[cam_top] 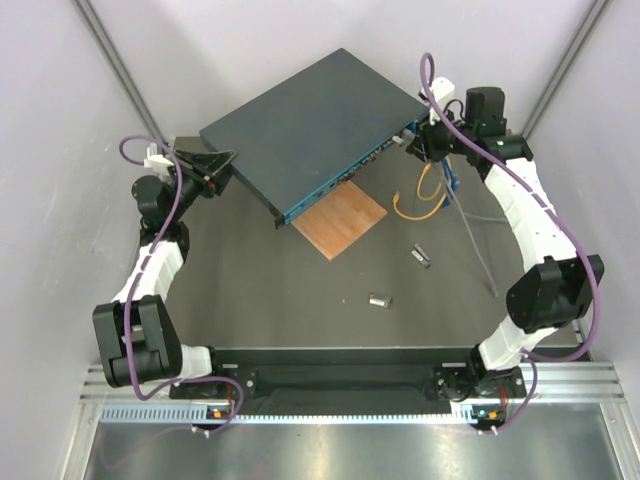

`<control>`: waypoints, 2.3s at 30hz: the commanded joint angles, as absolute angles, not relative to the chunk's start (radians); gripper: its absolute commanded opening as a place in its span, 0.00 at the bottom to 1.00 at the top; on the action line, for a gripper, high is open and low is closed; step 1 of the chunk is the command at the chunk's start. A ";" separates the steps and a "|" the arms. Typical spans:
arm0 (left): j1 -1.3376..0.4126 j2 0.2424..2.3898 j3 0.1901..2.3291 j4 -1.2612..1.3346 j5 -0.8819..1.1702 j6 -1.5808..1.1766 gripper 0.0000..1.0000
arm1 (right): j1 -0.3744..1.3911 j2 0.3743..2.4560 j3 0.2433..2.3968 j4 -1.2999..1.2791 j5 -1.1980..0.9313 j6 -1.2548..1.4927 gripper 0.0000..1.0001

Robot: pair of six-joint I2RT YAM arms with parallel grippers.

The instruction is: Insert the plug into the switch port

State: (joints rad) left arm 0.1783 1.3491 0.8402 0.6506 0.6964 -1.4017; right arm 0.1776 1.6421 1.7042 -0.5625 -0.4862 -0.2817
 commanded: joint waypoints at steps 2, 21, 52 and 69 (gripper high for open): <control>0.163 1.353 0.887 0.712 0.712 -1.325 0.00 | 0.196 1.647 1.758 -0.549 -0.466 -0.301 0.31; 0.161 1.361 0.887 0.721 0.710 -1.331 0.00 | 0.222 1.715 1.827 -0.499 -0.459 -0.253 0.31; 0.163 1.370 0.877 0.709 0.722 -1.312 0.00 | 0.273 1.782 1.848 -0.252 -0.437 -0.135 0.32; 0.161 1.385 0.911 0.650 0.739 -1.253 0.00 | 0.321 1.813 1.875 -0.164 -0.453 -0.201 0.28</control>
State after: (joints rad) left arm 0.1829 1.3533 0.8585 0.6182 0.7204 -1.3796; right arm 0.2382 1.7721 1.8301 -0.5476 -0.4206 -0.1890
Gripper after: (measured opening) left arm 0.561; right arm 0.296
